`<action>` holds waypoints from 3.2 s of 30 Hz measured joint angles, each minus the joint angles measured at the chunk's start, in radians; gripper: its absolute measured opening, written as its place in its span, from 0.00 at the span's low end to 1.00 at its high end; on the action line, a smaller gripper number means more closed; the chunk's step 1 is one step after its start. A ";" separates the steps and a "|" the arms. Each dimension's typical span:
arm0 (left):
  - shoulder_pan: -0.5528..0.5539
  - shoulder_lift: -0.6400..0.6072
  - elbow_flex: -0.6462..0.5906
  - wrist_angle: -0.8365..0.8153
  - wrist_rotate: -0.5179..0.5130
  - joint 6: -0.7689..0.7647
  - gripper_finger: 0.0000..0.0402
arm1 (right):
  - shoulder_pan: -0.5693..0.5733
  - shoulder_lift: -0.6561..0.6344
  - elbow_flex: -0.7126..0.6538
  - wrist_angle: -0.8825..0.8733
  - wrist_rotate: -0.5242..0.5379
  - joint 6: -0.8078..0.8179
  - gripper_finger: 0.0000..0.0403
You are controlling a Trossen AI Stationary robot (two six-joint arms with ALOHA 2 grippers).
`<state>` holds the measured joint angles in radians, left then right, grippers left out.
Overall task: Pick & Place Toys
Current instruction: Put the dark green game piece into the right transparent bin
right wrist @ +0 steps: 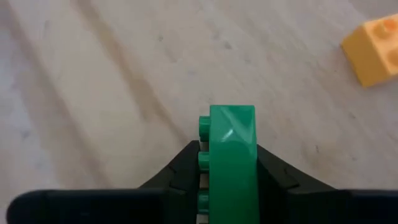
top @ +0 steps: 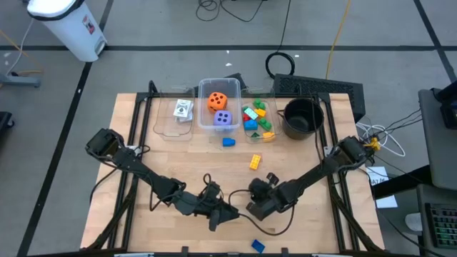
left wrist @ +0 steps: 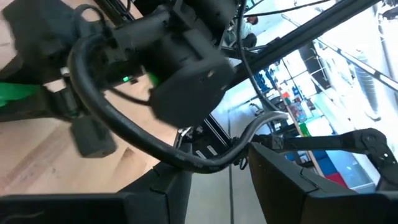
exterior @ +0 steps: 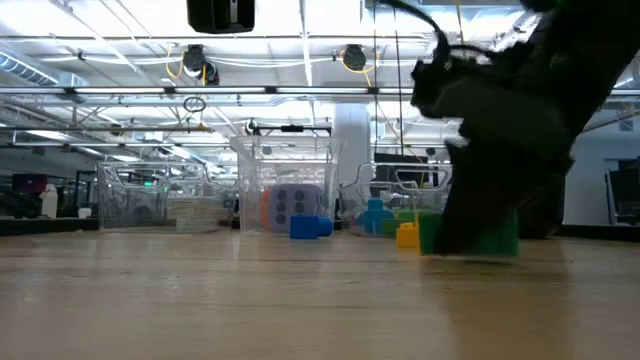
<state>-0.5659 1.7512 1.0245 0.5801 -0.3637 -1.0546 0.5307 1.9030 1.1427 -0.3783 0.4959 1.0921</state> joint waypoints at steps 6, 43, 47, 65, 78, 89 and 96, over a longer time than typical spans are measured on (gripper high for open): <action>0.000 -0.004 0.000 0.039 0.000 -0.001 0.40 | -0.014 -0.161 -0.001 0.004 -0.006 -0.162 0.21; 0.182 -0.135 0.126 -0.140 0.153 0.316 0.40 | -0.193 -0.518 0.001 0.393 -0.616 -0.357 0.21; 0.181 -0.135 0.127 -0.147 0.153 0.316 0.40 | -0.202 -0.518 0.001 0.399 -0.640 -0.362 0.21; 0.180 -0.135 0.126 -0.245 0.130 0.285 0.40 | -0.203 -0.518 0.002 0.409 -0.653 -0.355 0.21; 0.180 -0.135 0.126 -0.246 0.145 0.283 0.23 | -0.203 -0.518 0.002 0.406 -0.649 -0.353 0.22; 0.193 -0.147 0.126 -0.280 0.158 0.274 0.23 | -0.230 -0.520 0.002 0.407 -0.662 -0.403 0.40; 0.230 -0.214 0.126 -0.385 0.157 0.274 0.23 | -0.300 -0.559 0.001 0.368 -0.659 -0.479 0.42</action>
<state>-0.3356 1.5376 1.1503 0.1948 -0.2072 -0.7803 0.2305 1.3441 1.1439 -0.0099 -0.1627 0.6129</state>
